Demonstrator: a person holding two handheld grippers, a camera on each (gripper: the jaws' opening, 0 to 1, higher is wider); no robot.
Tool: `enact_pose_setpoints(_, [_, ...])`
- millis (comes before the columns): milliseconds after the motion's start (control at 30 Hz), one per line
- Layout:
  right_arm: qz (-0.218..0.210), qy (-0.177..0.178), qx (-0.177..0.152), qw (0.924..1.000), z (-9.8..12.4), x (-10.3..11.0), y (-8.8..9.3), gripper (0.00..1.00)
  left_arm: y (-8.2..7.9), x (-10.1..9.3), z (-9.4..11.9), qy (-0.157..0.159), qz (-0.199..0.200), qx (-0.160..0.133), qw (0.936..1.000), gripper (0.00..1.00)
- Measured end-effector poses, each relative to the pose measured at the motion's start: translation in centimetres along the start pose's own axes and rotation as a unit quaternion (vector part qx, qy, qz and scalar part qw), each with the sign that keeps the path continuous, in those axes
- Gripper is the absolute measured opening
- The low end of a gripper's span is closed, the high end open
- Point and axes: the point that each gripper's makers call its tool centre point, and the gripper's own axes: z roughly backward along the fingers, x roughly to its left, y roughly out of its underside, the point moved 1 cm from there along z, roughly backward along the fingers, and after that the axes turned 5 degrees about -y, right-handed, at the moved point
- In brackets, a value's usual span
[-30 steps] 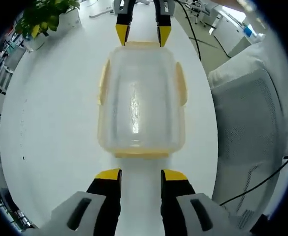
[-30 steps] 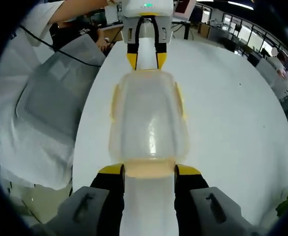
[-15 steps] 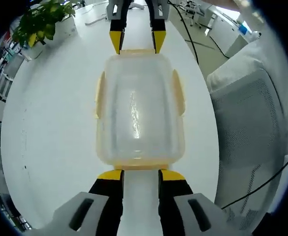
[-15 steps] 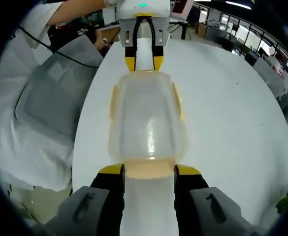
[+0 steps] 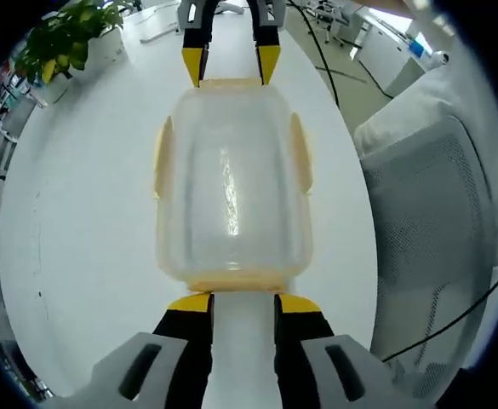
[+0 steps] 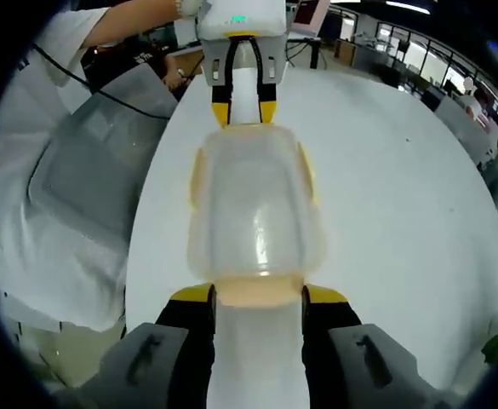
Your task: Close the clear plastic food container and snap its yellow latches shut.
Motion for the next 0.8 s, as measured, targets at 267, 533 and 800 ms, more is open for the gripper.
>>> enact_pose_setpoints(267, [-0.07, -0.026, 0.019, 0.9971, -0.7, 0.7, 1.7, 0.34, 2.0, 0.3, 0.2, -0.005, 0.03, 0.028, 0.9991, 0.28])
enact_pose_setpoints(533, [-0.197, -0.004, 0.025, 0.98, 1.3, -0.4, 3.4, 0.36, 3.6, 1.4, 0.7, -0.005, 0.192, 0.041, 0.9805, 0.33])
enact_pose_setpoints(800, [-0.388, -0.04, -0.054, 0.9191, 3.5, -0.4, 2.4, 0.39, 1.0, 0.7, 2.2, 0.08, 0.421, -0.032, 0.9028, 0.54])
